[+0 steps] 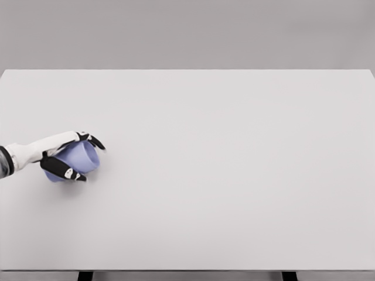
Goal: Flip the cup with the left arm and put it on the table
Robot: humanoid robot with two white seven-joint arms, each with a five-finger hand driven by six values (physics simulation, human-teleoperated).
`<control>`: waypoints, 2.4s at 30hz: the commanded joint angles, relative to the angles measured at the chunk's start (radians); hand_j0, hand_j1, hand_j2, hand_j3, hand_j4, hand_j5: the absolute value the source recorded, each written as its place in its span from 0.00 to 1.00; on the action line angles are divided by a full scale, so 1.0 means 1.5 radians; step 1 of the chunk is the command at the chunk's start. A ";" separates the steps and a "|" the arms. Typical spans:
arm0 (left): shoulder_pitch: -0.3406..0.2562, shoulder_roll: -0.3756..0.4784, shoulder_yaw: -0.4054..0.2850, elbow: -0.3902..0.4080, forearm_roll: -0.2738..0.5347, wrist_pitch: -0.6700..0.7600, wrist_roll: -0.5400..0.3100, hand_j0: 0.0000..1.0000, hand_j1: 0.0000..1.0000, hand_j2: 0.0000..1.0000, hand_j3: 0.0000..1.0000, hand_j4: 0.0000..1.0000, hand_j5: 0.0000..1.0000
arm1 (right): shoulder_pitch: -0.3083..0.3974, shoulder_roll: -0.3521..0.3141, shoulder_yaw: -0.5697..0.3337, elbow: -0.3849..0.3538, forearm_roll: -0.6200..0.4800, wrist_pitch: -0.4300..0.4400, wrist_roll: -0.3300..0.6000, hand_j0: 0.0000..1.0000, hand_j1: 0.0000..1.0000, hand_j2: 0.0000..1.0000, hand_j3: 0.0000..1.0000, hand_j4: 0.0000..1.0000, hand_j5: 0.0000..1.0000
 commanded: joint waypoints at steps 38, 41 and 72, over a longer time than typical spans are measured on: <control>-0.139 -0.348 -0.018 0.367 0.428 -0.411 -0.150 0.71 0.71 0.71 0.71 0.71 0.71 | 0.000 0.000 0.000 0.000 0.000 0.000 -0.001 1.00 1.00 1.00 1.00 1.00 1.00; -0.167 -0.414 -0.018 0.433 0.417 -0.404 -0.150 0.71 0.71 0.71 0.71 0.71 0.71 | 0.000 0.000 0.000 0.000 0.000 0.000 -0.001 1.00 1.00 1.00 1.00 1.00 1.00; -0.150 -0.553 -0.007 0.559 0.313 -0.415 -0.150 0.79 0.79 0.79 0.79 0.79 0.79 | 0.000 0.000 0.000 0.000 0.000 0.000 0.000 1.00 1.00 1.00 1.00 1.00 1.00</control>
